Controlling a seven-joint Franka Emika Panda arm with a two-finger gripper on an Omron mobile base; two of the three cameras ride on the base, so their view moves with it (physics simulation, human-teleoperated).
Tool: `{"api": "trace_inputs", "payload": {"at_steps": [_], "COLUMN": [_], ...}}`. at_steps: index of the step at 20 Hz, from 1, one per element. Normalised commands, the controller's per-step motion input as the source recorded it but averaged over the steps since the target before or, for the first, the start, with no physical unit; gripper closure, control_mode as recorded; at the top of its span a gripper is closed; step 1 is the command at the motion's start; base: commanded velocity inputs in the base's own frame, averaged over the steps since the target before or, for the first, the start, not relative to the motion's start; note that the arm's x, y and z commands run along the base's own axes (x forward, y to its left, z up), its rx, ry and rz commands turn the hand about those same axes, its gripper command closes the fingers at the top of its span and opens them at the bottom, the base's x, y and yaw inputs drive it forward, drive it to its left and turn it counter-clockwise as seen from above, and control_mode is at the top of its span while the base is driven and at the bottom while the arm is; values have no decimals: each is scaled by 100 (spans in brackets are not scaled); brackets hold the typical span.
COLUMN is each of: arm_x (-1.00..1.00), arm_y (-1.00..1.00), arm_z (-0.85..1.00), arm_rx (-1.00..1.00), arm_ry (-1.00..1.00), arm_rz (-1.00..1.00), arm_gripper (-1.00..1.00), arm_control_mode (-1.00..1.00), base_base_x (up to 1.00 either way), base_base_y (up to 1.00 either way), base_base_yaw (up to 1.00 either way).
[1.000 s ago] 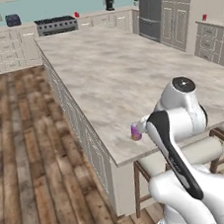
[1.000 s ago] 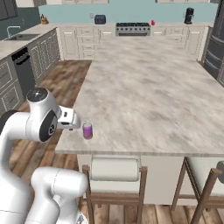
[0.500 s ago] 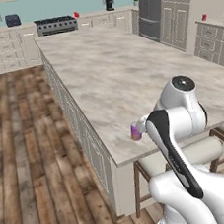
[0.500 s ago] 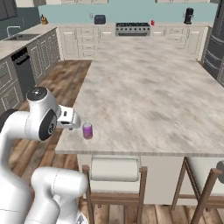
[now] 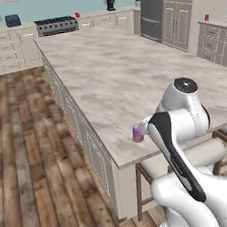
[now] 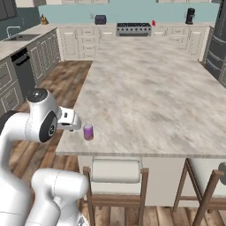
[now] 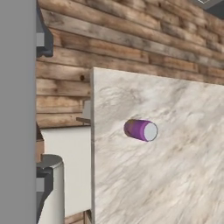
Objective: Four empty soda cans are scattered around the kitchen. Gather all the cans and cluster them next to the stove for recycling.
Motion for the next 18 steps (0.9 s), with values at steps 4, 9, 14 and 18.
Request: {"api": "trace_inputs", "payload": {"at_steps": [4,9,14,18], "arm_x": [23,34,39,23], "arm_y": [1,1,1,0], "arm_z": [0,0,0,-4], "arm_rx": [0,0,0,0], "arm_ry": [6,8,10,5], "arm_rz": [-2,-1,-1,0], "arm_gripper": [-100,-100,-100,-100], "arm_control_mode": [-100,-100,-100,-100], "base_base_x": [0,0,0,0], "base_base_y": [0,0,0,0], "base_base_yaw": [0,0,0,0]}}
